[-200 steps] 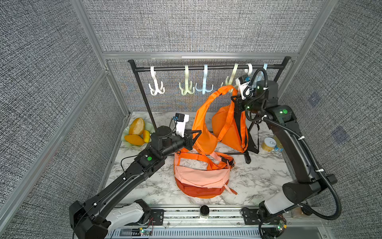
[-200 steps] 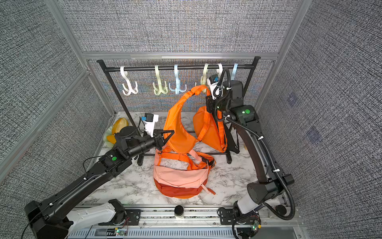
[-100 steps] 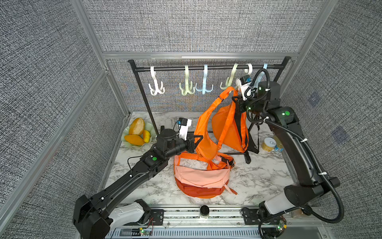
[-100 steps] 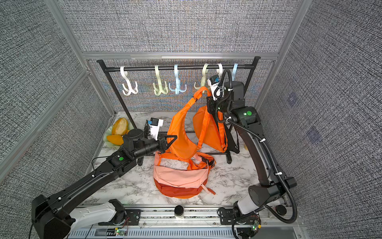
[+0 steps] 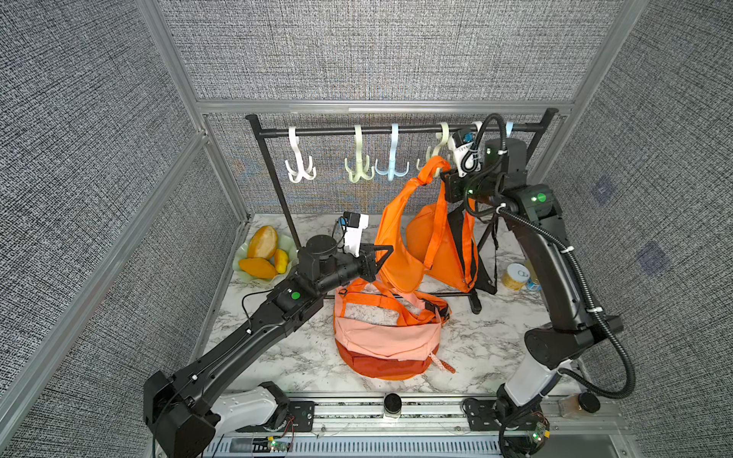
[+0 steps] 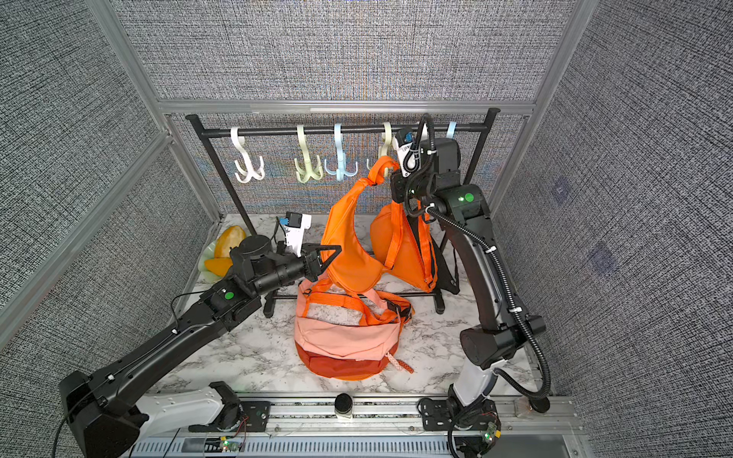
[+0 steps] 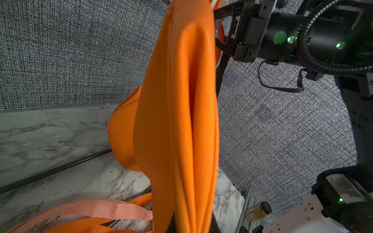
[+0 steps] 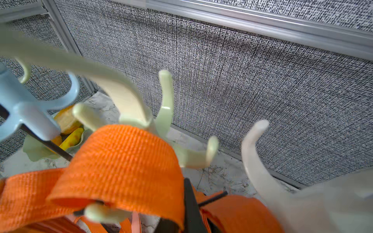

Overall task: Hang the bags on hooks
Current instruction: Hang the bag on the hook.

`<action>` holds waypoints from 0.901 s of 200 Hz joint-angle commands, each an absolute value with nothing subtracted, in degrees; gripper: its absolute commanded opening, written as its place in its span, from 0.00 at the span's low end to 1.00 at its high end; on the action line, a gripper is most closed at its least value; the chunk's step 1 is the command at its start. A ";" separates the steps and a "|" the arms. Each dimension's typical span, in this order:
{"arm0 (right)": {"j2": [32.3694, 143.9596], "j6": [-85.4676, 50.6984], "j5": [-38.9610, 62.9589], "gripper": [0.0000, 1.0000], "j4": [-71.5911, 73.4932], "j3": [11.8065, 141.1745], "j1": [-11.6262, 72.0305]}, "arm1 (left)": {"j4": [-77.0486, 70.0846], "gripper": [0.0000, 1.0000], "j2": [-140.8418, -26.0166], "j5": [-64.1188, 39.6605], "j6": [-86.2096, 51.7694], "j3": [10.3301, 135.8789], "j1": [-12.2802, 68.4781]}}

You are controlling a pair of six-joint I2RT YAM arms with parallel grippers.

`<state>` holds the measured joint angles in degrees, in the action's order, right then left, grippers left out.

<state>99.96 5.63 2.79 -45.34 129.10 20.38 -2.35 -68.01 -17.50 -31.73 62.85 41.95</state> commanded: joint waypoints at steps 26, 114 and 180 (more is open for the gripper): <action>95.56 5.27 -0.32 0.00 -44.48 120.41 21.01 | -3.92 0.00 -68.55 -17.31 -32.59 59.86 41.85; 87.02 3.26 -8.52 0.18 -40.93 109.04 21.96 | -9.21 0.00 -71.48 -20.91 -34.20 55.41 40.03; 77.14 6.68 -25.94 0.35 -33.43 97.74 31.50 | -10.57 0.22 -79.41 -24.02 -33.22 58.38 36.37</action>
<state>79.50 4.99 -17.89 -38.17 100.51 28.82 -7.75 -77.71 -21.98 -34.00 57.58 37.15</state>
